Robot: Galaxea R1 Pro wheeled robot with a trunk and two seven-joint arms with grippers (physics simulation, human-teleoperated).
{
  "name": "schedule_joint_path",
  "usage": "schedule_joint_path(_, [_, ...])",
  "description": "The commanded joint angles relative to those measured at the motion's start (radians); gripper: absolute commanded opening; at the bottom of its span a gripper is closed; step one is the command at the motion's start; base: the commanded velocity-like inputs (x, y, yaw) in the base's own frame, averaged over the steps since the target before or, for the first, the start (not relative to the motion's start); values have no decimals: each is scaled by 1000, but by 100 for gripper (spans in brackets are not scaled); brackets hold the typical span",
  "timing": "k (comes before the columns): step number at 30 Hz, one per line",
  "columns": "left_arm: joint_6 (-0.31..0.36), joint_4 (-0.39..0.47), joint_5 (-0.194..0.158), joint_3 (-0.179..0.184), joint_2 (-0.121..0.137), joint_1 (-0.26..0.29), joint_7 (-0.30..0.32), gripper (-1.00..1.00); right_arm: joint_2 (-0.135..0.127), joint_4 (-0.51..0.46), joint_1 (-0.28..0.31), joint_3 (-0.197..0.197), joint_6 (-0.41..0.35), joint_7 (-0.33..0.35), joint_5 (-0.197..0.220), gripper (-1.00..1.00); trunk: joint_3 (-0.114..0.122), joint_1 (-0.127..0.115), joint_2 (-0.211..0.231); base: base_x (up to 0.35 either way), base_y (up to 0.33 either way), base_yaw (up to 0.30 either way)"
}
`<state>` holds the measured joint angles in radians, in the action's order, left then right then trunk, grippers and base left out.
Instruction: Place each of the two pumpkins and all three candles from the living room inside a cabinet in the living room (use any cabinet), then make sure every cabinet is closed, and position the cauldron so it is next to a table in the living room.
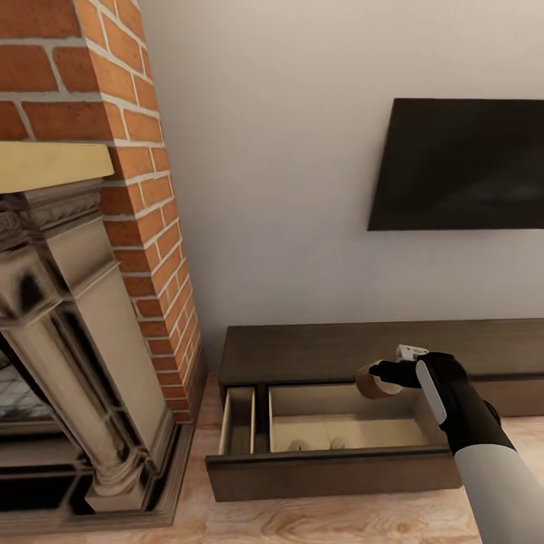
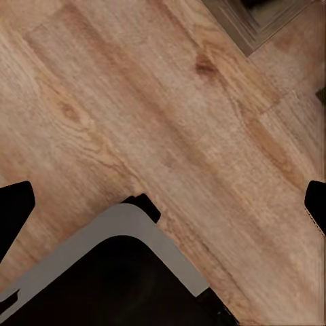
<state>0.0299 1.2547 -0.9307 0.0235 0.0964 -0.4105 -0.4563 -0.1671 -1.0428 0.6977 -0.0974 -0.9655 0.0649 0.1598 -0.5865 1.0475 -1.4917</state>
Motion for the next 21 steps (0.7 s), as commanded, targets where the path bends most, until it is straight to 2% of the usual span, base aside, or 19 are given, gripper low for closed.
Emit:
schedule_joint_path(1, [-1,0,-3,2,0,-2,-5,100,0,-1,0,-1,-4,4,1,-100,-1,1,0,327,0,0])
schedule_joint_path(13, [-103,-1,-3,3,-9,-29,1,100,-2,0,-2,0,-9,4,-3,-100,-1,1,0,327,-3,0])
schedule_joint_path(19, [-118,-16,-3,4,-13,-32,2,100,-33,0,-5,4,-11,8,-3,-100,-1,1,0,284,-165,0])
schedule_joint_path(21, [-118,-20,-3,4,-13,-33,2,100,-34,0,-5,4,-12,8,-3,-100,-1,1,0,260,-227,0])
